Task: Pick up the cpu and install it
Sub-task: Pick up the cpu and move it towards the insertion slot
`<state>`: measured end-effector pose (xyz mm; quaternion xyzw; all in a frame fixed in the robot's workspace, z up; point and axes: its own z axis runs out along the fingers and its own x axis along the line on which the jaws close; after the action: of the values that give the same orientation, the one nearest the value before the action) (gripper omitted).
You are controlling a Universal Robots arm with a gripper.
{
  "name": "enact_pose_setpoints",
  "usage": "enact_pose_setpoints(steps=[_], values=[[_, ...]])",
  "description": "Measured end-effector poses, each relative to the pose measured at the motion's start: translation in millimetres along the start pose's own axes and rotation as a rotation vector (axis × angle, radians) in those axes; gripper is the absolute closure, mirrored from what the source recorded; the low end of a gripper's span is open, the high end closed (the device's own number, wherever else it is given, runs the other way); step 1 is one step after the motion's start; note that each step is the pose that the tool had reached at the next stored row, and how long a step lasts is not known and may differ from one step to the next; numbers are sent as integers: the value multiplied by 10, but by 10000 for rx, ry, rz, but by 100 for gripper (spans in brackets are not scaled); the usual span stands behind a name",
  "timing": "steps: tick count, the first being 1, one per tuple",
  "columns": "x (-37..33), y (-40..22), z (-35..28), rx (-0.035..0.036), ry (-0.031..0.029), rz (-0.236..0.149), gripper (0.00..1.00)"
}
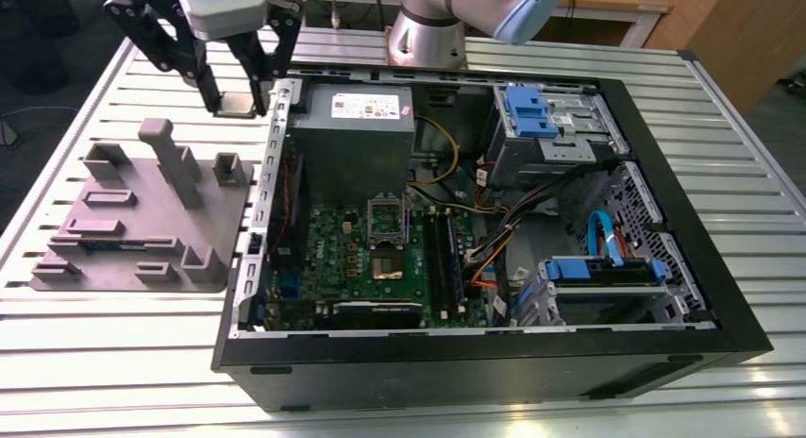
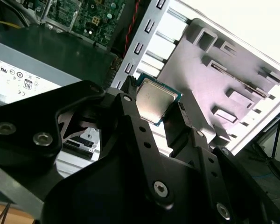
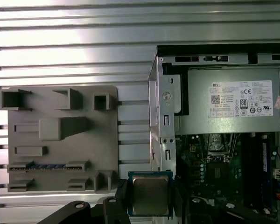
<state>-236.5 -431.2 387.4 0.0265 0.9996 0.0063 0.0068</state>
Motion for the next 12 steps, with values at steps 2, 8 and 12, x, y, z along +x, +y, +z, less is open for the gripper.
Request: enact_pose_setpoints(steps=[2, 8, 12], values=[[-34, 1, 2, -1, -1, 0, 53], [-177, 8, 4, 0, 0, 0, 53], [-272, 13, 6, 0, 0, 0, 53]])
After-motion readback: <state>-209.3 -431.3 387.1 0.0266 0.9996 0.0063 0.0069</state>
